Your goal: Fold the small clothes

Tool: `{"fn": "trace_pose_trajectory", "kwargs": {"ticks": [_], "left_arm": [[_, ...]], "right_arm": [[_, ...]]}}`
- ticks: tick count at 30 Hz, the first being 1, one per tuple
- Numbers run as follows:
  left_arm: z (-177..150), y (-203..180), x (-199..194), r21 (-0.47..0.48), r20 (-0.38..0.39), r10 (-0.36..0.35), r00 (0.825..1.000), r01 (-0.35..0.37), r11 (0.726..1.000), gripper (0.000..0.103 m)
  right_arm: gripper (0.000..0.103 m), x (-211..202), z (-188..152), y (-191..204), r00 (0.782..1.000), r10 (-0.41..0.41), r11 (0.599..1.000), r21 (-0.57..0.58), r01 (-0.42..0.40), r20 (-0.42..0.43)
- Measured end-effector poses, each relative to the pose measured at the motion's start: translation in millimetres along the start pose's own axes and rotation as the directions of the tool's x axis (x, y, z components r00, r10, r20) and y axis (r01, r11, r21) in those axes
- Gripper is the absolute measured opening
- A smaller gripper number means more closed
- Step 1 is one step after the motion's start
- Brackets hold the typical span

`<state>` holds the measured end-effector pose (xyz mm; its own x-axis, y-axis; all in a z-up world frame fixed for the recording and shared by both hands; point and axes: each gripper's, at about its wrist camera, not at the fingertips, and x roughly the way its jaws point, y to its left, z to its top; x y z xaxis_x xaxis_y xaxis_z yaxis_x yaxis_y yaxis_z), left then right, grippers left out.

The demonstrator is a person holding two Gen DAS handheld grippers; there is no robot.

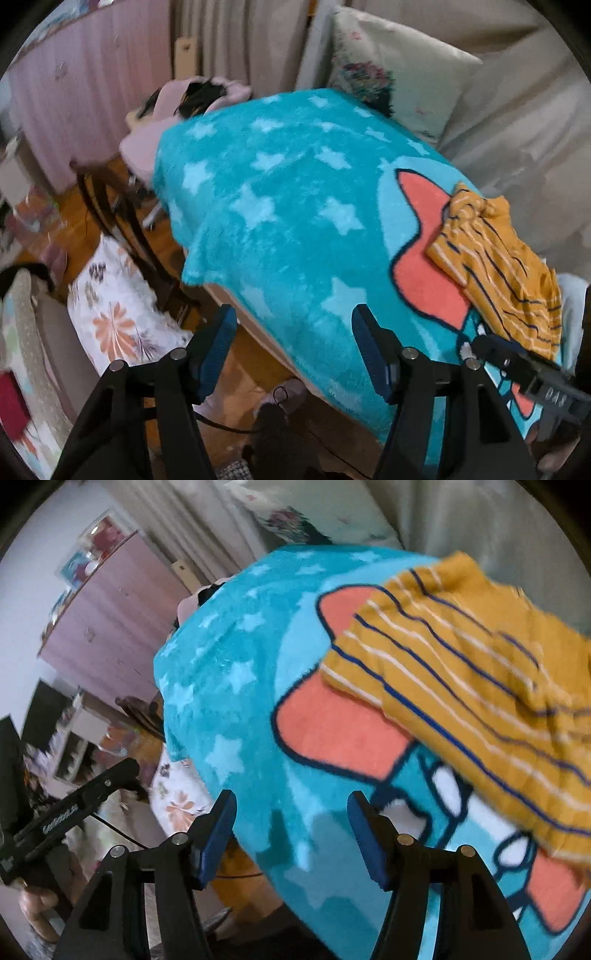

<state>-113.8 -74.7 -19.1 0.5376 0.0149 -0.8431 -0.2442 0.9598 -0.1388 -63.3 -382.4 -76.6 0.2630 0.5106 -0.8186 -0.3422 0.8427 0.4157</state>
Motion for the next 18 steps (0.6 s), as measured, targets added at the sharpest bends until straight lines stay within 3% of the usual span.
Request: {"fn": "trace_pose_trajectory", "kwargs": {"ticks": [3,7,9,11,18], "left_arm": [[3.2,-15.5,-2.3,0.054,0.013,-0.006,1.000,0.005,0.999,0.064],[4.4,-32.3,8.7,0.079,-0.027,-0.062,0.998,0.063,0.995,0.064],[4.6,-41.9,19.9,0.091,-0.049,-0.091,0.995,0.095,0.991,0.064],[5.3,-52.8,33.7,0.110,-0.079,-0.118,0.990,0.126,0.986,0.064],[19.5,-75.7,69.8,0.184,-0.149,-0.195,0.969,0.221,0.958,0.064]], "right_arm": [[0.067,-14.2,1.8,-15.9,0.998,-0.027,0.999,0.034,0.025,0.059],[0.066,-30.3,-0.3,-45.7,0.993,-0.063,0.992,0.117,0.052,0.097],[0.055,-42.0,2.2,-58.5,0.990,-0.086,0.987,0.143,0.069,0.113],[0.054,-53.7,8.0,-71.9,0.982,-0.136,0.980,0.160,0.115,0.128],[0.046,-49.2,63.7,-96.2,0.963,-0.215,0.964,0.193,0.182,0.165]]}}
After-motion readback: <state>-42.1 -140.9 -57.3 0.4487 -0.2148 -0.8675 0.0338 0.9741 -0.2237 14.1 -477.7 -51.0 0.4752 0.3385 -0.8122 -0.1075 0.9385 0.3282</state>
